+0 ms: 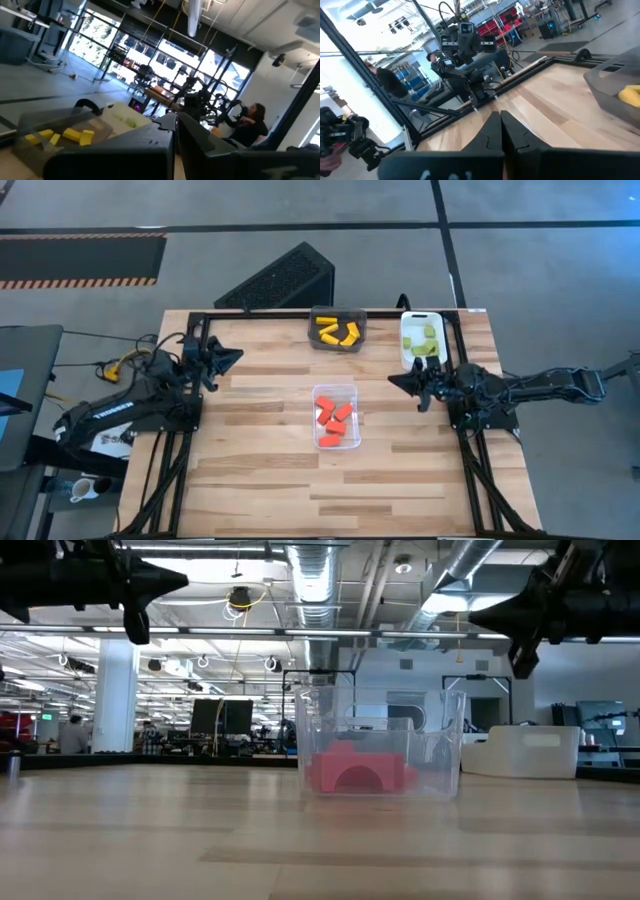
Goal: Sort & place blocks by color
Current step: Return to Home Position
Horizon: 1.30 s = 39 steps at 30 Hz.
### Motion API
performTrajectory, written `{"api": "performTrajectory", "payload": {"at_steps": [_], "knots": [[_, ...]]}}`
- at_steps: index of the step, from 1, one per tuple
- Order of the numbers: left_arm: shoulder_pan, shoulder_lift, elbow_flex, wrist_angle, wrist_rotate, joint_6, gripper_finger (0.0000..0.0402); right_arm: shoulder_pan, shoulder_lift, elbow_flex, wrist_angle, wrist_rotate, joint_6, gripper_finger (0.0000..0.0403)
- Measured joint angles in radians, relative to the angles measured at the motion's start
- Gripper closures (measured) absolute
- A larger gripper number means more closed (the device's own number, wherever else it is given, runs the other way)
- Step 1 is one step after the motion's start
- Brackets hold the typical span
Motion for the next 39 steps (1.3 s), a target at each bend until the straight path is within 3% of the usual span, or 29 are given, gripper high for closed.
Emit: {"api": "performTrajectory", "payload": {"at_steps": [10,18,26,31,34,39], "knots": [[-0.057,0.063,-0.005,-0.004,-0.054,0.087,0.0401,-0.253,0.0,-0.054,-0.004,-0.216,-0.037,0.04],[-0.059,0.06,-0.005,-0.161,-0.053,0.095,0.0401,-0.407,0.0,-0.056,-0.016,-0.426,-0.045,0.0401],[-0.075,0.059,-0.008,-0.175,-0.089,0.103,0.0401,-0.44,0.0,-0.056,-0.14,-0.417,-0.051,0.04],[-0.088,0.06,-0.098,-0.042,-0.096,0.08,0.0401,-0.44,0.002,-0.056,-0.171,-0.322,-0.06,0.04],[-0.094,0.059,-0.151,0.042,-0.096,0.039,0.0401,-0.44,0.001,-0.057,-0.19,-0.316,-0.069,0.04],[-0.116,0.054,-0.142,0.027,-0.101,0.015,0.0401,-0.409,-0.075,-0.057,-0.243,-0.32,-0.028,0.0401]]}}
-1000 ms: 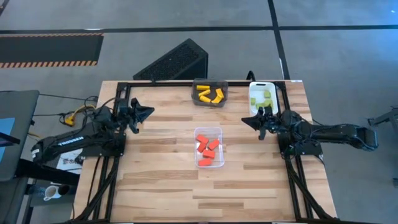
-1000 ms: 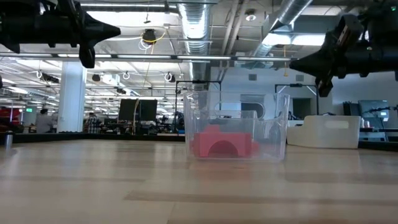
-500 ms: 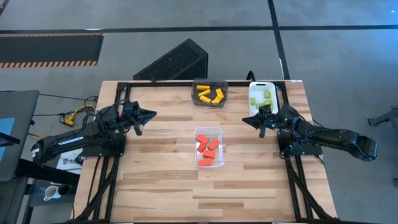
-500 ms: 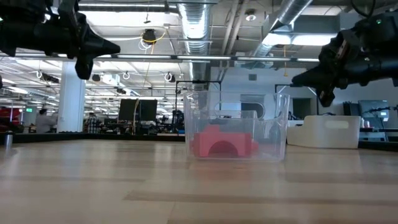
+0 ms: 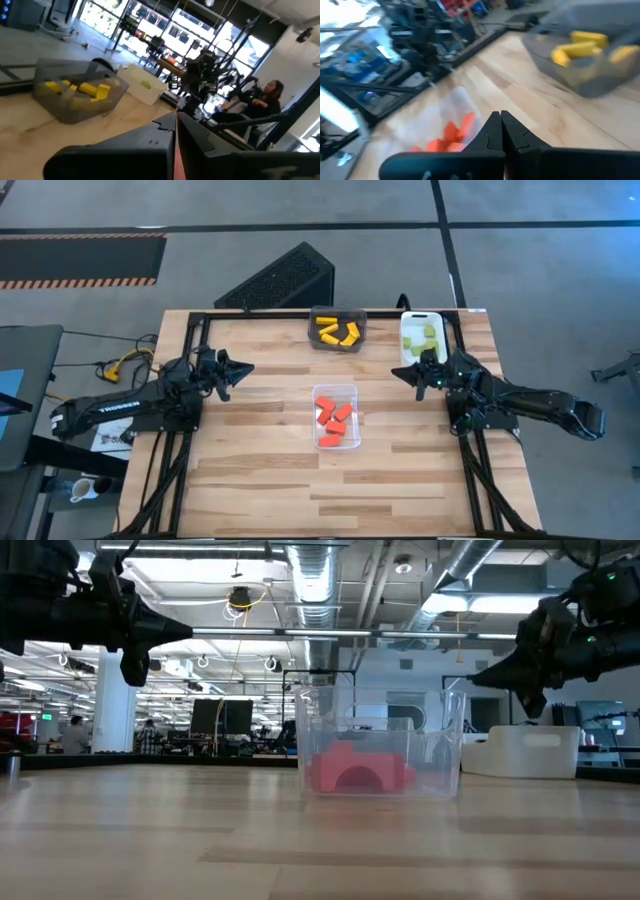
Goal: Sort & place blocks by color
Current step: Return to Home Position
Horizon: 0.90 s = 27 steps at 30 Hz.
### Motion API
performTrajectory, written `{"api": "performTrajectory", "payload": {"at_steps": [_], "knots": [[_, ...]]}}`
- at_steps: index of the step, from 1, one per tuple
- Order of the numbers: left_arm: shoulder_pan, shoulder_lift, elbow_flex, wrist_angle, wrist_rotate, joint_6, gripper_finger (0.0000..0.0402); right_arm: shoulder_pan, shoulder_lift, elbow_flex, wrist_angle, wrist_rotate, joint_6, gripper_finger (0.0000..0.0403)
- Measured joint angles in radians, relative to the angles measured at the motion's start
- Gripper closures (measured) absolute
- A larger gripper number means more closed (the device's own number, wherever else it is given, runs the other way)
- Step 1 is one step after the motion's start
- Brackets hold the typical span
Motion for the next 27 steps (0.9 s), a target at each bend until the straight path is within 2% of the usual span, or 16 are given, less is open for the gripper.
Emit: {"api": "performTrajectory", "payload": {"at_steps": [4,9,13,15,20,23,27], "knots": [[-0.024,-0.031,0.017,0.016,-0.019,-0.001,0.0401,0.052,-0.131,0.0,-0.046,0.043,-0.019,0.0402],[-0.057,-0.082,0.017,-0.011,-0.077,0.004,0.0401,0.123,-0.306,0.001,-0.23,0.128,-0.028,0.0402],[-0.087,-0.132,0.014,-0.023,-0.094,0.006,0.0401,0.209,-0.411,0.011,-0.272,0.184,-0.051,0.0402],[-0.103,-0.162,0.01,-0.029,-0.108,0.008,0.0401,0.253,-0.412,0.022,-0.306,0.235,-0.064,0.0402],[-0.139,-0.217,0.007,-0.149,-0.207,0.034,0.0401,0.341,-0.381,0.025,-0.326,0.252,-0.102,0.04],[-0.151,-0.219,0.007,-0.207,-0.25,0.053,0.0401,0.376,-0.367,0.025,-0.326,0.258,-0.24,0.0398],[-0.151,-0.217,0.007,-0.214,-0.205,0.108,0.0401,0.416,-0.354,0.025,-0.327,0.258,-0.44,0.0396]]}}
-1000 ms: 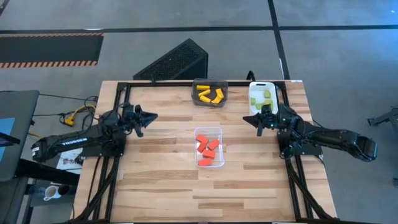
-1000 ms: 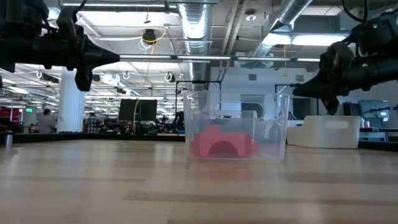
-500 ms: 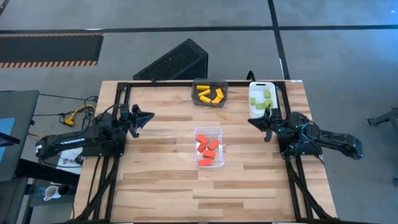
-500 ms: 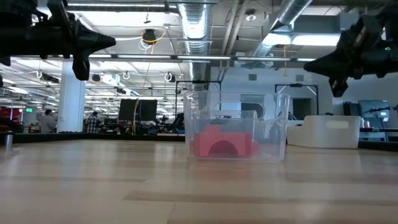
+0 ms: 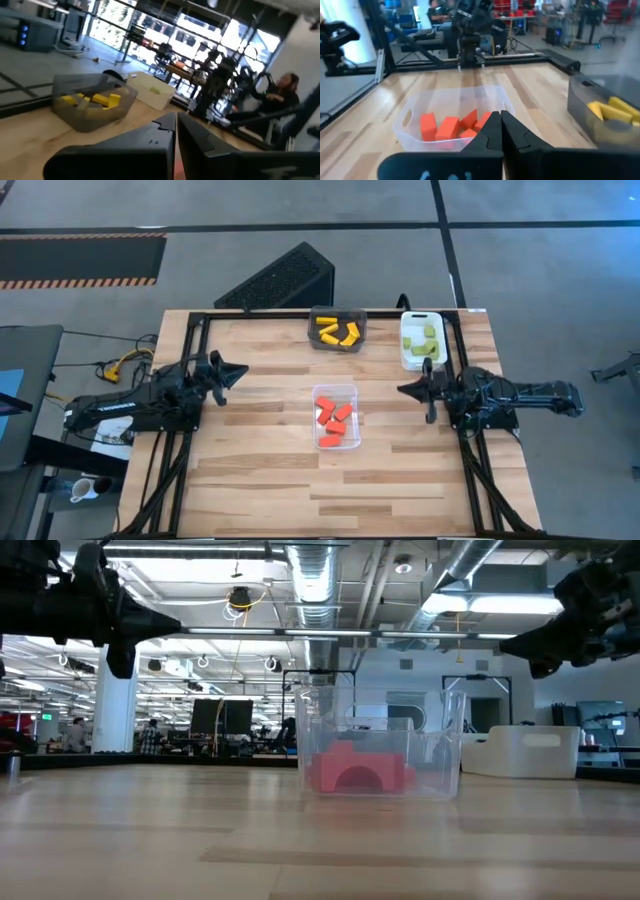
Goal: Sort & place blocks by color
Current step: Return to Home Position
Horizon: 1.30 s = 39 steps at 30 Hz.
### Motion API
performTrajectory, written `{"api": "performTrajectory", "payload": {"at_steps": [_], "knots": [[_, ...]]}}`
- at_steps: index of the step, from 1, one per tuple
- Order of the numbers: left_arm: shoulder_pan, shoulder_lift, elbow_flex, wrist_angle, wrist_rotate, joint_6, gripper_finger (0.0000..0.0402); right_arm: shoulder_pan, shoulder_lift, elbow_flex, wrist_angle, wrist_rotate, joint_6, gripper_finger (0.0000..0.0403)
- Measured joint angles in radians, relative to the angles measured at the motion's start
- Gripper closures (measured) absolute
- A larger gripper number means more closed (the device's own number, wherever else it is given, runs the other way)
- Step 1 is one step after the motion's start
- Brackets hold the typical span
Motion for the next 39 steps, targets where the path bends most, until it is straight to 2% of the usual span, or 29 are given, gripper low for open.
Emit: {"api": "performTrajectory", "payload": {"at_steps": [3,10,17,39], "knots": [[0.0,0.0,0.0,-0.008,0.028,0.069,0.0401,0.017,0.0,0.0,0.0,0.0,-0.021,0.0395],[0.0,0.0,0.0,-0.092,0.001,0.159,0.0401,0.035,0.0,0.0,-0.001,0.0,-0.022,0.0394],[0.0,0.001,0.001,-0.129,0.063,0.236,0.0401,0.034,0.0,0.0,-0.002,0.001,-0.024,0.0394],[0.0,0.001,0.001,-0.13,0.057,0.224,0.0401,0.034,0.0,-0.001,-0.002,0.001,-0.024,0.0394]]}}
